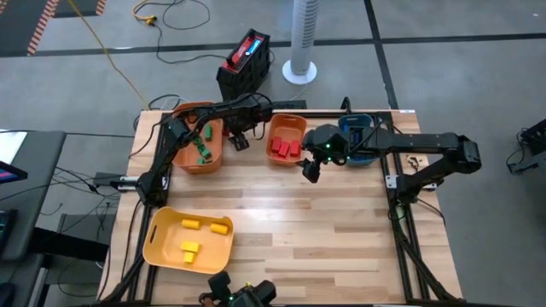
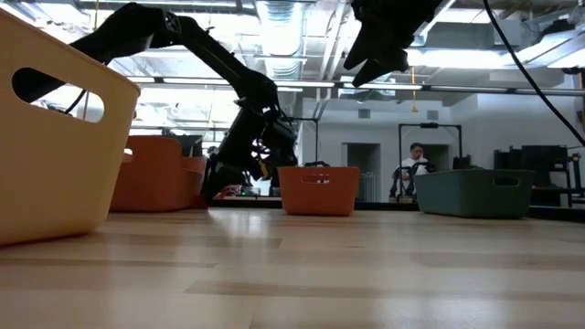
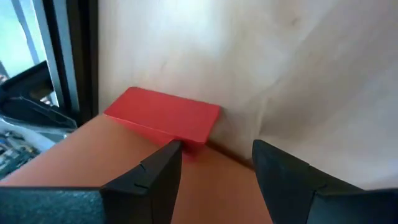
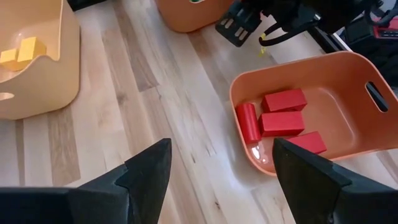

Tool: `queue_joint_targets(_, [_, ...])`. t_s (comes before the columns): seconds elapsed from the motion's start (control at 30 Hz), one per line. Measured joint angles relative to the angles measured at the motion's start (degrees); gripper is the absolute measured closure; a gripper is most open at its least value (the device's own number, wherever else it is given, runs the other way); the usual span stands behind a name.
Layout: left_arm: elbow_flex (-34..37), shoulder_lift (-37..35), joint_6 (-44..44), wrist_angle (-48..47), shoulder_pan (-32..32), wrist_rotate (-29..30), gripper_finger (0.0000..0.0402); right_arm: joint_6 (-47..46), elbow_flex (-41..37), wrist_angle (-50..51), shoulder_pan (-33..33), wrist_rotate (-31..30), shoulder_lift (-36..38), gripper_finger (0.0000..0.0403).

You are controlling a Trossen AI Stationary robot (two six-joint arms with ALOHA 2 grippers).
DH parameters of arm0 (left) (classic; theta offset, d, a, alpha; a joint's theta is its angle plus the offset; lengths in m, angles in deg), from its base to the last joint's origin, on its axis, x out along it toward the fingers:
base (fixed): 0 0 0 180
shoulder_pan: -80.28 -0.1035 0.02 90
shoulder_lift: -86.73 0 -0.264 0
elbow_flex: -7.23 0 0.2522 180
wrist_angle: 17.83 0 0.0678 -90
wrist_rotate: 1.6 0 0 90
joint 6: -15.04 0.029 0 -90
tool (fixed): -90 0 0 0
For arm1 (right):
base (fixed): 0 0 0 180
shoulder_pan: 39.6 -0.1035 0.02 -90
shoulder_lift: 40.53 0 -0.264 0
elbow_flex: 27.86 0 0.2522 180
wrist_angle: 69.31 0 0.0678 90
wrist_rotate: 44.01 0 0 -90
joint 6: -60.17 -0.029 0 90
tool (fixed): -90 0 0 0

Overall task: Sort blocks
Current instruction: Move the red block

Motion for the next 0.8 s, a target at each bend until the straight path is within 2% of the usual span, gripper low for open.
queue_joint_targets(0.23, [1.6,-0.1,1.0,-1.2,1.5,-1.4,0.0212,0.0,0.0,0.1,0.0,0.0,0.0,0.0113])
queue_joint_targets(0.43, [0.8,-0.1,0.6,-2.9,3.4,-8.0,0.0212,0.5,0.0,0.0,0.6,0.0,0.0,0.0113])
queue_joint_targets(0.57, [0.8,-0.1,0.2,-3.0,5.4,-9.3,0.0212,0.5,0.0,0.0,0.7,0.0,0.0,0.0113])
queue_joint_targets(0.6, [0.8,-0.3,0.3,-3.3,6.1,-10.4,0.0212,0.5,0.0,0.1,0.7,0.0,0.0,0.0113])
queue_joint_targets(0.67, [0.9,-0.5,1.1,-1.1,7.5,-16.5,0.0212,0.5,0.0,0.2,0.6,0.0,0.0,0.0113])
queue_joint_targets(0.8, [1.0,-1.7,1.1,1.2,9.9,-21.4,0.0212,0.6,0.0,0.3,0.6,0.0,0.0,0.0113])
